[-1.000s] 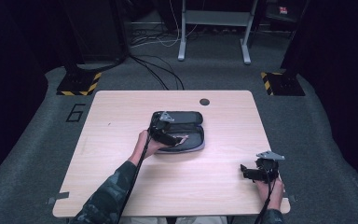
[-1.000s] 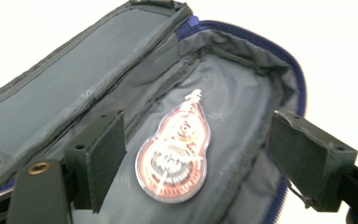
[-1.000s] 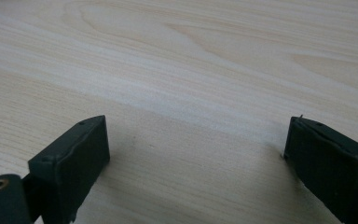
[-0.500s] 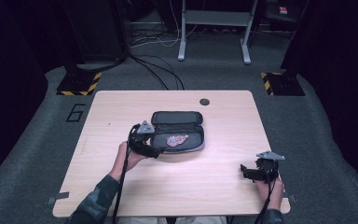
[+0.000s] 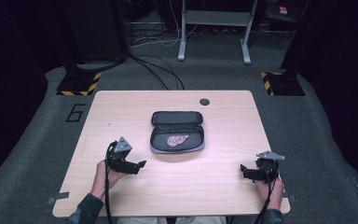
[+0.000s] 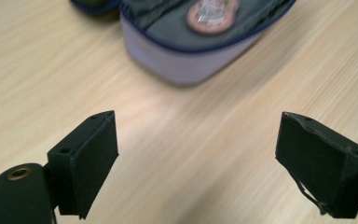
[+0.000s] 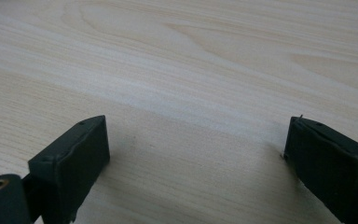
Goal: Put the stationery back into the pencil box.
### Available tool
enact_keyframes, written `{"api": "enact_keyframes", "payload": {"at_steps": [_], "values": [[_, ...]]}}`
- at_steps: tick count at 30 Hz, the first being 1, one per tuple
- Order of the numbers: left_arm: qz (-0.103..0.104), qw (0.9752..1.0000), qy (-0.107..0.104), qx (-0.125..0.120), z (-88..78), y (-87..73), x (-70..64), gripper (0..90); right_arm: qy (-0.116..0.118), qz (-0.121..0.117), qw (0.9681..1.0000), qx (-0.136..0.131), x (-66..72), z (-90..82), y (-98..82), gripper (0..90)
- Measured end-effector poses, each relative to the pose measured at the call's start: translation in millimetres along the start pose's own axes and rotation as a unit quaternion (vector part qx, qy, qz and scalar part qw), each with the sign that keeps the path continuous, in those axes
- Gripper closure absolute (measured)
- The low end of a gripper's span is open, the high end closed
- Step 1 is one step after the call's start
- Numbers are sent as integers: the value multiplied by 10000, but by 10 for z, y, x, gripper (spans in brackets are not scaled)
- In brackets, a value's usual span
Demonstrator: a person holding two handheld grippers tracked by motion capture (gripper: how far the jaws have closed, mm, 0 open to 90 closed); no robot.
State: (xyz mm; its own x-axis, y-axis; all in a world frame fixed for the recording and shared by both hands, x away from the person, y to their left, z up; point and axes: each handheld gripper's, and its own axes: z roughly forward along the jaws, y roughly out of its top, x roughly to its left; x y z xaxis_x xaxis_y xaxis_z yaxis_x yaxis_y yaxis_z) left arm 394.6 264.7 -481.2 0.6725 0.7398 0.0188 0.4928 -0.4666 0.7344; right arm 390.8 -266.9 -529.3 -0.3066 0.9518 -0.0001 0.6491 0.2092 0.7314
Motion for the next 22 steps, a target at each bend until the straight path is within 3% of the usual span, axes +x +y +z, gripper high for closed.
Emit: {"api": "enact_keyframes", "payload": {"at_steps": [4,8,12,14,22], "values": [[-298,9994,168,84,-24,-248,42,67,1,1,10000,1,0,0,0,62],[-648,9971,339,204,-54,-442,81,13,1,1,10000,1,0,0,0,61],[-811,9949,563,217,-69,-593,100,1,2,1,10000,0,0,0,0,61],[-818,9943,630,274,-74,-649,105,0,2,0,10000,1,-1,0,0,61],[-791,9938,775,97,-55,-743,112,0,-9,13,10000,-29,4,8,4,61]]}}
